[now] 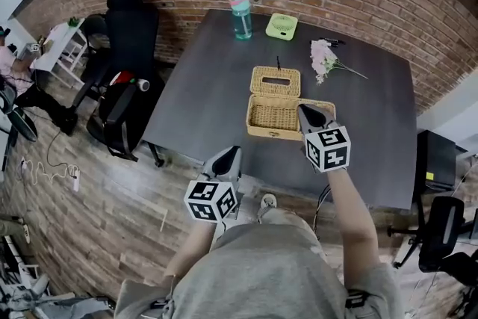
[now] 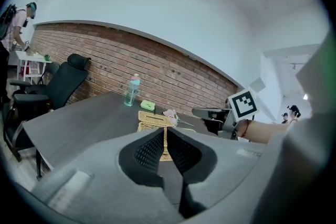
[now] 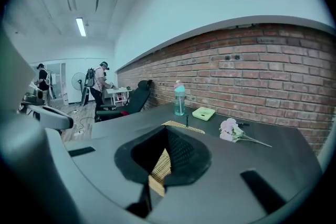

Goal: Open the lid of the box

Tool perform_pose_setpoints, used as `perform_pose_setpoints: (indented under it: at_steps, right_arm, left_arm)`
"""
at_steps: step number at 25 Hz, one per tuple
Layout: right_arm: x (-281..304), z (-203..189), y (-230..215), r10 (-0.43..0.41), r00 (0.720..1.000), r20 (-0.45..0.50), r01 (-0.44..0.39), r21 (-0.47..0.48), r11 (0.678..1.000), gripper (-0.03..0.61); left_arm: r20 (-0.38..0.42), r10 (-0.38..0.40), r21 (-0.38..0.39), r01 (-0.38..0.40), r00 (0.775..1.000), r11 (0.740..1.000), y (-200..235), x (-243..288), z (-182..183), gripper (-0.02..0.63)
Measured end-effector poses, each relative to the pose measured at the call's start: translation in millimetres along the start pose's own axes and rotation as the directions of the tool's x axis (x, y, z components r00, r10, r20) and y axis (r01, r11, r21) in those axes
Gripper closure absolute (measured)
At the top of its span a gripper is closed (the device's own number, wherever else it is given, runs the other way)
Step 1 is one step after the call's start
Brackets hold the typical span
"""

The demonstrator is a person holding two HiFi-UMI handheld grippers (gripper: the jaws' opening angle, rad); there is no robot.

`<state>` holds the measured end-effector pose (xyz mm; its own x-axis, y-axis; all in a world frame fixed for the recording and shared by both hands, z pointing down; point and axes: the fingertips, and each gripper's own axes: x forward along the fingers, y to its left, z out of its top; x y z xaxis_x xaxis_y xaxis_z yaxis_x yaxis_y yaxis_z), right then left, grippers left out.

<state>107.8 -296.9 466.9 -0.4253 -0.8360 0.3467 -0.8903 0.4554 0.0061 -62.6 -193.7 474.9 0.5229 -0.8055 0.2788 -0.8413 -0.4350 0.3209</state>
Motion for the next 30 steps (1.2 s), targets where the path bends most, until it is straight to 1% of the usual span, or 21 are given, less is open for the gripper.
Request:
perform_pose_setpoints:
  at_steps: [5, 10, 16, 22, 30]
  right_arm:
    - [-35.8, -1.8, 33.8, -0.02, 0.998, 0.052, 0.018, 0.035, 0.999, 0.575]
    - [-70.4, -15.2, 71.7, -0.031, 0.996, 0.079, 0.026, 0.063, 0.998, 0.575]
    - [-111.3, -29.2, 116.5, -0.007, 0.996, 0.094, -0.001, 0.088, 0.996, 0.575]
    - [-149.4, -43.9, 159.1, 0.012, 0.994, 0.106, -0.023, 0.112, 0.993, 0.575]
    - [-195.0, -65.3, 207.5, 0.029, 0.993, 0.116, -0.043, 0.115, 0.992, 0.575]
  left_arm:
    - [-0.009, -0.03, 0.022, 0.03, 1.0, 0.999, -5.2, -19.2, -8.6, 0.586]
    - [-0.012, -0.053, 0.041, 0.053, 0.999, 0.998, -12.9, -42.5, -18.6, 0.586]
    - [-0.006, -0.061, 0.047, 0.062, 0.998, 0.997, -24.7, -74.5, -28.4, 0.588]
    - [-0.006, -0.07, 0.047, 0.07, 0.998, 0.996, -35.3, -112.8, -45.7, 0.588]
    - [0.001, -0.081, 0.047, 0.081, 0.997, 0.996, -52.4, -160.7, -66.9, 0.588]
